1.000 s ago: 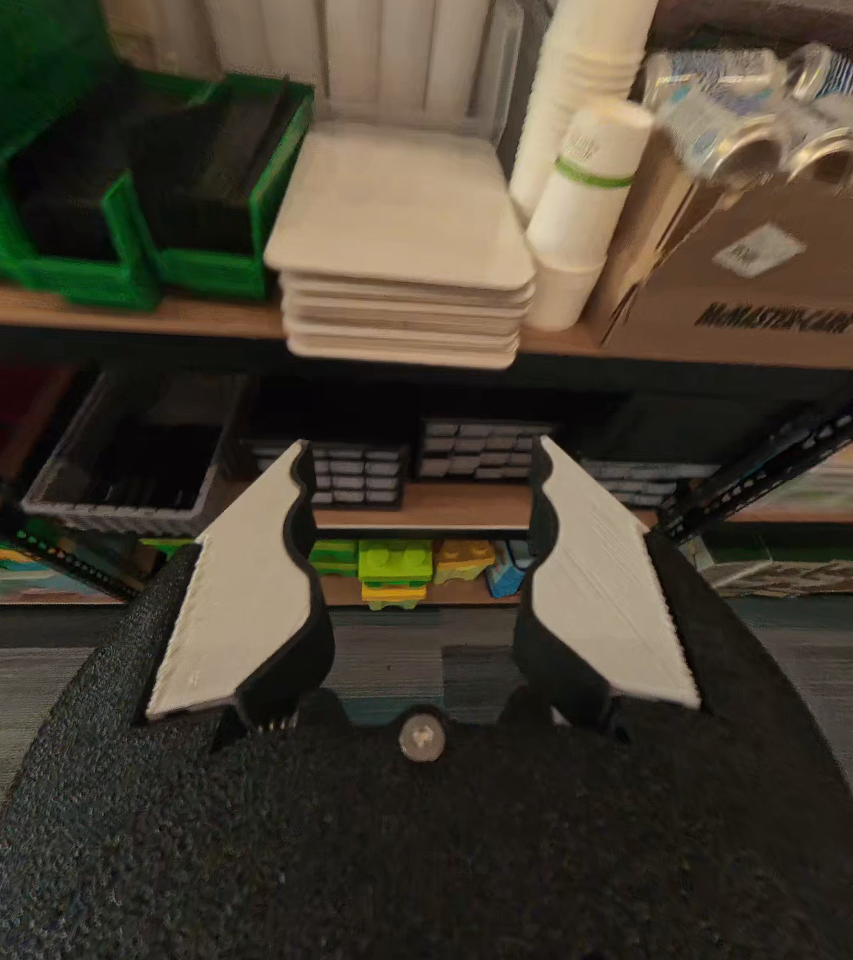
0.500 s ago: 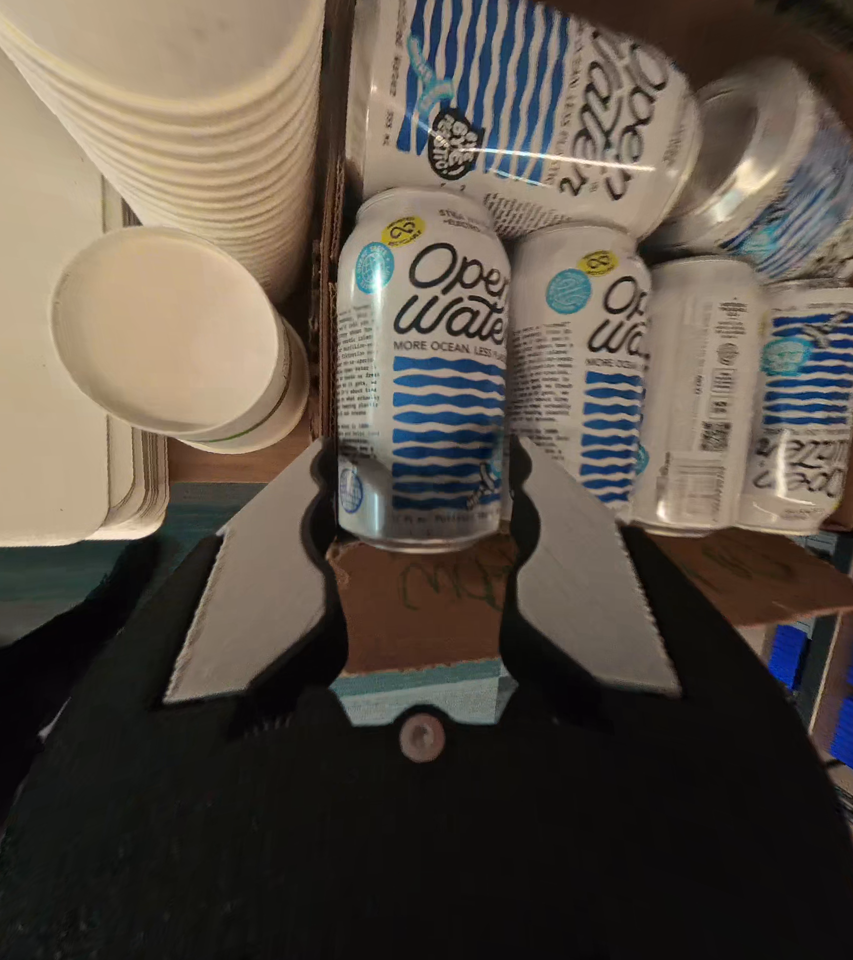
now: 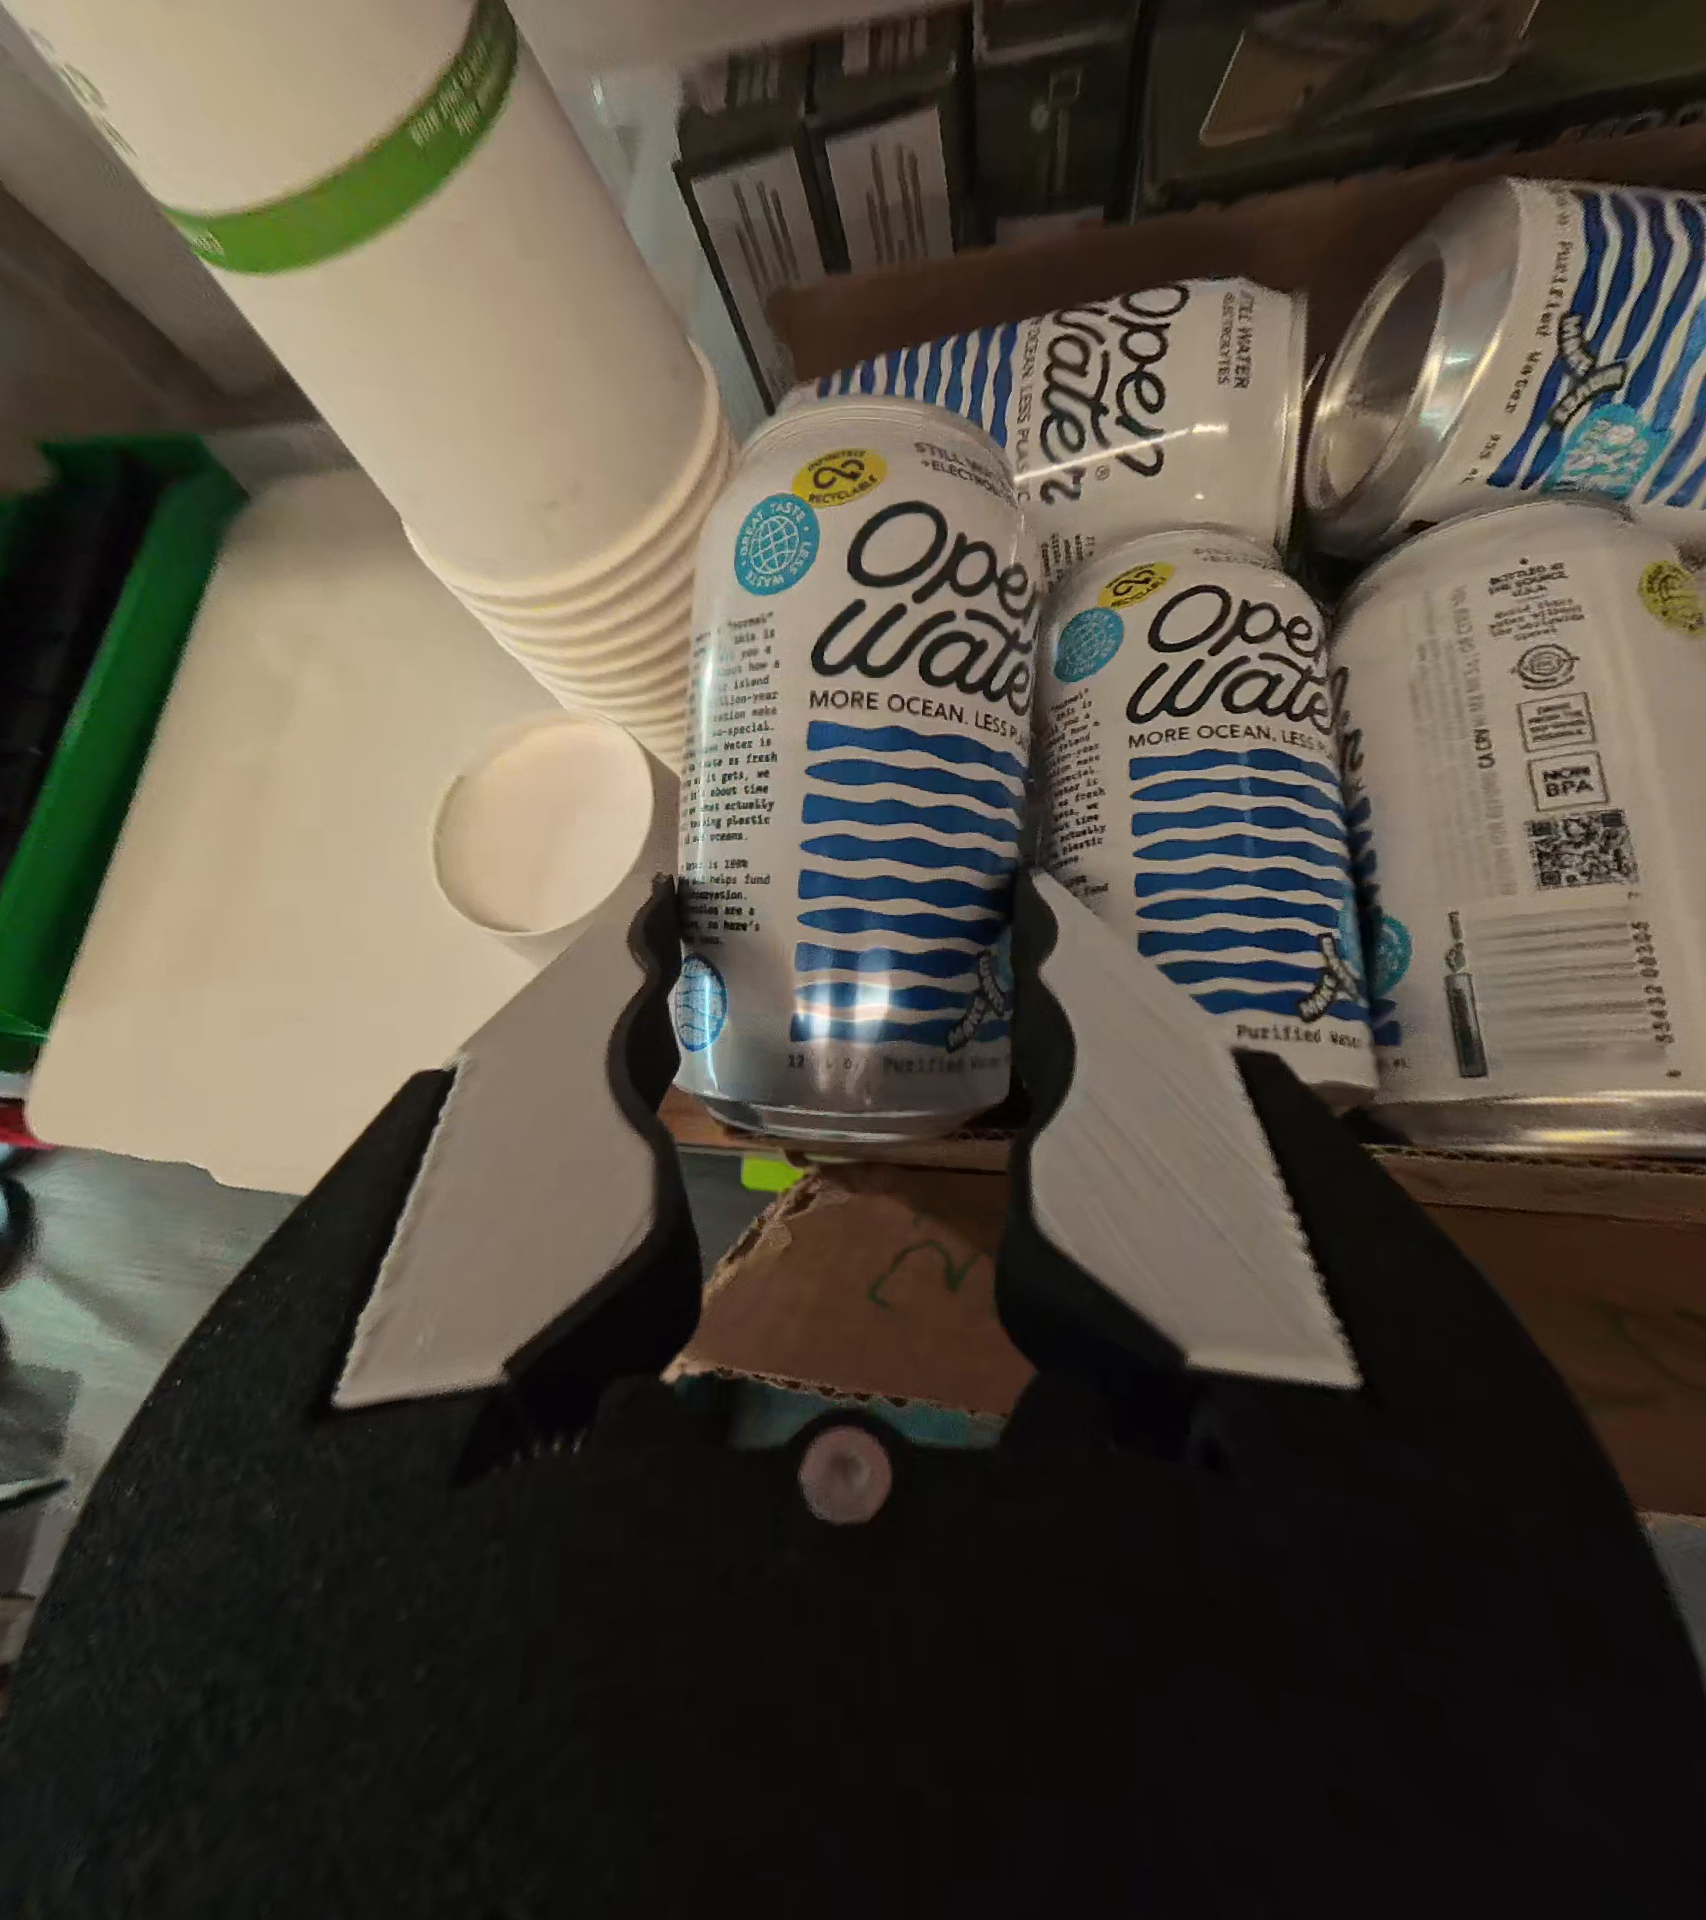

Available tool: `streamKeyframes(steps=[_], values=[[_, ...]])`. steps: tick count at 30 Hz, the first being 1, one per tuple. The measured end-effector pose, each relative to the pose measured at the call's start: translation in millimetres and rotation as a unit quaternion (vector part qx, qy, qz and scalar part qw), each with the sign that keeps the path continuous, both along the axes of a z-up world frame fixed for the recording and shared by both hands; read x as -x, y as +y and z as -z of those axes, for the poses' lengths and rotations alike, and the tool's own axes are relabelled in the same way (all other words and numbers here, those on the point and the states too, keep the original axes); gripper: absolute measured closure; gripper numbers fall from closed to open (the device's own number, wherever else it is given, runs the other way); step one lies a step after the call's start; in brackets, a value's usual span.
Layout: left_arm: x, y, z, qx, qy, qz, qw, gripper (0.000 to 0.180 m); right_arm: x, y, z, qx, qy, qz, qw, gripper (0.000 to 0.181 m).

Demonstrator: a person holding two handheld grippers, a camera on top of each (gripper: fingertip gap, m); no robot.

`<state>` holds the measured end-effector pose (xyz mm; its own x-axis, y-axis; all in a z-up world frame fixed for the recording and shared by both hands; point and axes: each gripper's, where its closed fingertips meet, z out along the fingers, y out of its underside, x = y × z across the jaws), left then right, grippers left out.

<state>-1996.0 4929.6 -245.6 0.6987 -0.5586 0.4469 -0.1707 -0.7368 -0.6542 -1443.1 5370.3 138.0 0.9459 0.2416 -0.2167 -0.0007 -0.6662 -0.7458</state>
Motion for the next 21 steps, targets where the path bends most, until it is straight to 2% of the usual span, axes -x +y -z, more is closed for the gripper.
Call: streamKeyframes(steps=[5, 8, 11, 17, 21], values=[[-4.7, 10.7, -15.4, -0.017, 0.002, 0.016, 1.000, 0.106, 24.8, -23.7, -44.6, -0.147, 0.163, -0.044, 0.975, 0.119], [-10.0, 20.5, -45.5, -0.016, -0.036, 0.032, 0.999, 0.105, 82.7, -70.4, -73.2, -0.233, 0.235, -0.150, 0.932, 0.119], [-10.9, 45.3, -104.4, -0.067, -0.081, 0.043, 0.994, 0.099, 176.3, -142.2, -77.7, -0.283, 0.282, -0.275, 0.875, 0.118], [-12.9, 71.2, -275.9, -0.193, -0.223, 0.069, 0.953, 0.072, 401.7, -297.8, -23.6, -0.278, 0.371, -0.461, 0.756, 0.119], [26.8, 27.2, -327.3, -0.236, -0.254, 0.072, 0.935, 0.059, 556.1, -398.0, 32.1, -0.240, 0.360, -0.561, 0.706, 0.118]])
